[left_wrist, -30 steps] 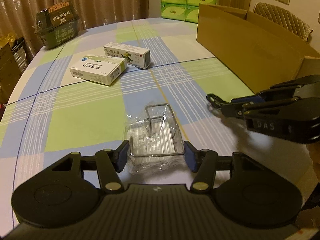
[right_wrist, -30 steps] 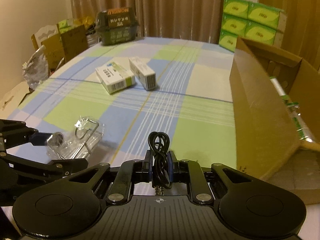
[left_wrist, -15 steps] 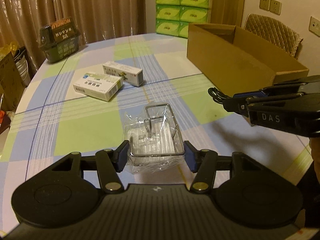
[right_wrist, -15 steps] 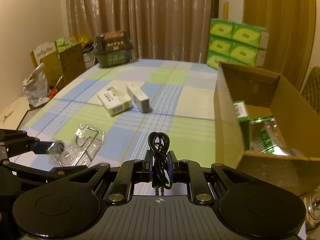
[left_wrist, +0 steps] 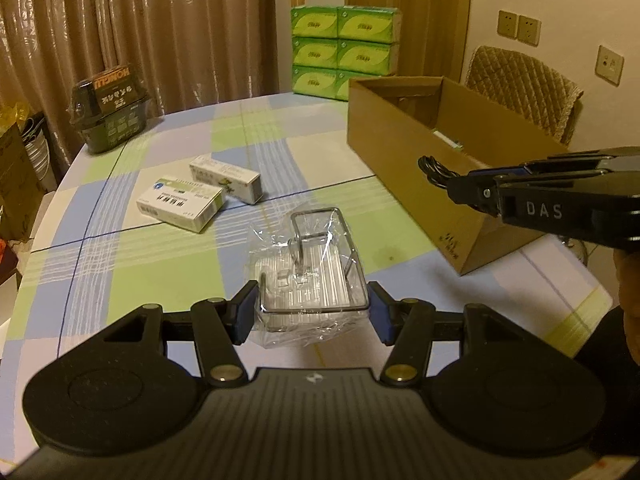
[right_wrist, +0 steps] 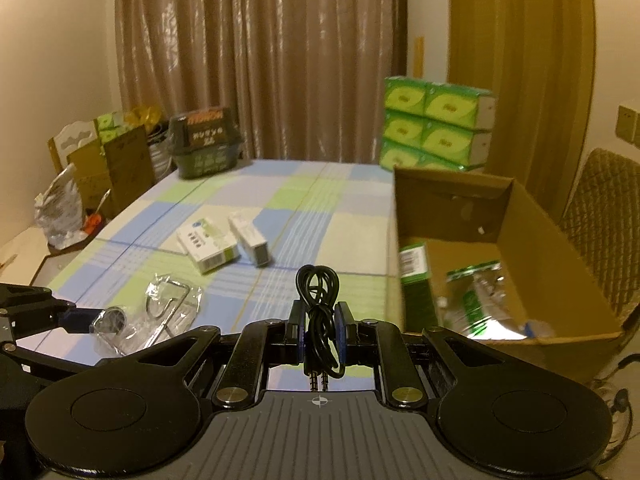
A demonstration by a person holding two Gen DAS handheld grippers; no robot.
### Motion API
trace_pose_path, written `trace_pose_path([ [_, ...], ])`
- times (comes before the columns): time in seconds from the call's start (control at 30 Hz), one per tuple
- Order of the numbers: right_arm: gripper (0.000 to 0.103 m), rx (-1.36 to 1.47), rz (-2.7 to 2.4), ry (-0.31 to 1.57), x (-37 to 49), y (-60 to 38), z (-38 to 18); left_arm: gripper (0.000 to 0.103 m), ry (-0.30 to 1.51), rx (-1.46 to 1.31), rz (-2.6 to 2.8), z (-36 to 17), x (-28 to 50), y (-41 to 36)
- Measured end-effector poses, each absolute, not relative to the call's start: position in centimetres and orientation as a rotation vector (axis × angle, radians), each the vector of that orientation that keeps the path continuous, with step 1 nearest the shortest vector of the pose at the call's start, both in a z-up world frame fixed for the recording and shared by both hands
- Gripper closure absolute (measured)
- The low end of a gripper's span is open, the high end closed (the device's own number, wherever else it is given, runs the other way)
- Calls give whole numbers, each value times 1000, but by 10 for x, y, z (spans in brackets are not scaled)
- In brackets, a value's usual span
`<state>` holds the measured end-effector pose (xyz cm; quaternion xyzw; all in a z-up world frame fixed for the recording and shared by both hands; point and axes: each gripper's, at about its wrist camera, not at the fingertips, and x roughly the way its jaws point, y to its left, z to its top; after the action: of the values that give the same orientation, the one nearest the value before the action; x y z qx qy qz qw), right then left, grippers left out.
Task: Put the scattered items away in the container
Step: 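Carry the cable and wire rack over the cardboard box with both tools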
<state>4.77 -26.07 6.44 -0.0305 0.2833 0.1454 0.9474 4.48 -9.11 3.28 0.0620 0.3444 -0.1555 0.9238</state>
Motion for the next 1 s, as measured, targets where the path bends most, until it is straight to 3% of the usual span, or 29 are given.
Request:
trace_pose_path([
  [1.0, 91, 9, 67, 510, 77, -390, 97, 51, 608, 129, -551, 89, 97, -226],
])
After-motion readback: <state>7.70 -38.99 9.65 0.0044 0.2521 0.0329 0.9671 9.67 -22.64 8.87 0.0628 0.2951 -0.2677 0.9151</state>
